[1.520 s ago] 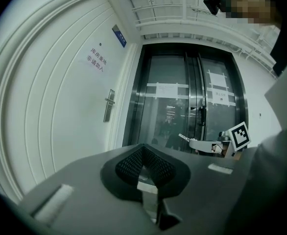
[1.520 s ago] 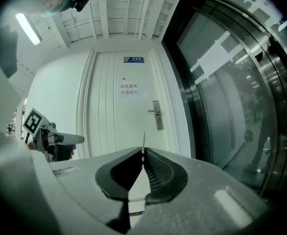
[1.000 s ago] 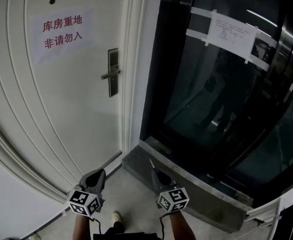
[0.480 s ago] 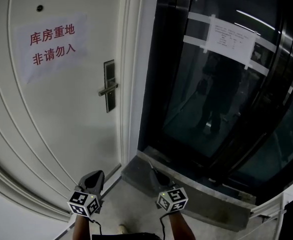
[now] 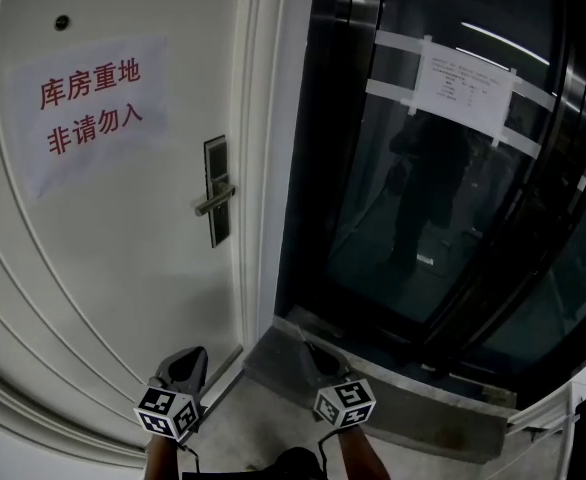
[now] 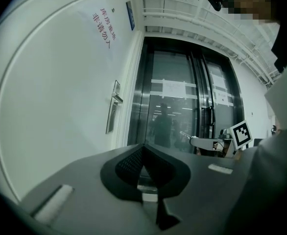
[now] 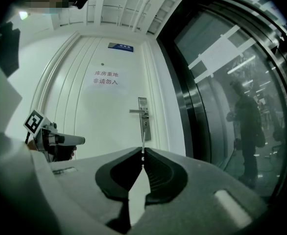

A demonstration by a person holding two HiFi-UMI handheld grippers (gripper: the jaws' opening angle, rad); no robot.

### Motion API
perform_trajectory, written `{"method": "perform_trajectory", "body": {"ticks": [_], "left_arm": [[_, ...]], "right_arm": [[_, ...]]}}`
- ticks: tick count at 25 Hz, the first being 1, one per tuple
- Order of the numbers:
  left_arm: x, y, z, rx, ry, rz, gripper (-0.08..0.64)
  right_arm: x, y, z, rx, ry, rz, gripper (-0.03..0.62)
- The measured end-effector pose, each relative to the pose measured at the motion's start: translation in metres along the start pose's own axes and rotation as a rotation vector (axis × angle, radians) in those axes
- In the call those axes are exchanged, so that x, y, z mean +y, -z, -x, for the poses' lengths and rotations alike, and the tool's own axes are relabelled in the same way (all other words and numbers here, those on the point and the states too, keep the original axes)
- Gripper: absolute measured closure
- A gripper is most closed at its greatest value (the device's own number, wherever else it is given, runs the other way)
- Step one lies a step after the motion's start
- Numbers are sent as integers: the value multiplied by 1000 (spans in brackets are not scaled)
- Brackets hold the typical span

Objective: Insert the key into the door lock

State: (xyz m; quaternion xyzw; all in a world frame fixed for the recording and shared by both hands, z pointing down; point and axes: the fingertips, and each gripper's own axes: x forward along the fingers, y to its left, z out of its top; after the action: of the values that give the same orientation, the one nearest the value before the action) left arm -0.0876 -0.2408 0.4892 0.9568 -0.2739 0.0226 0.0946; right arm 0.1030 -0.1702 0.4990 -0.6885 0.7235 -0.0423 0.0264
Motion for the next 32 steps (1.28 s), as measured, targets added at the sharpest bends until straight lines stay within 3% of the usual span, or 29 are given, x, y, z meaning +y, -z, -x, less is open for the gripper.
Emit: {"method": "perform_trajectory", "body": {"ticks": [10, 14, 20, 32], "left_arm": [[34, -2, -60, -1, -36, 5, 558], [58, -7, -91, -35, -90, -24, 558], [87, -17, -115, -62, -186, -10, 558], [113, -18, -138, -99, -335, 27, 558]], "right_arm": [[-39, -3, -69, -8, -38, 5, 581], [-61, -6, -109, -7, -77, 6, 581], [-75, -12, -165, 6, -173, 36, 581], [-71, -39, -239, -3, -378, 268, 581]]}}
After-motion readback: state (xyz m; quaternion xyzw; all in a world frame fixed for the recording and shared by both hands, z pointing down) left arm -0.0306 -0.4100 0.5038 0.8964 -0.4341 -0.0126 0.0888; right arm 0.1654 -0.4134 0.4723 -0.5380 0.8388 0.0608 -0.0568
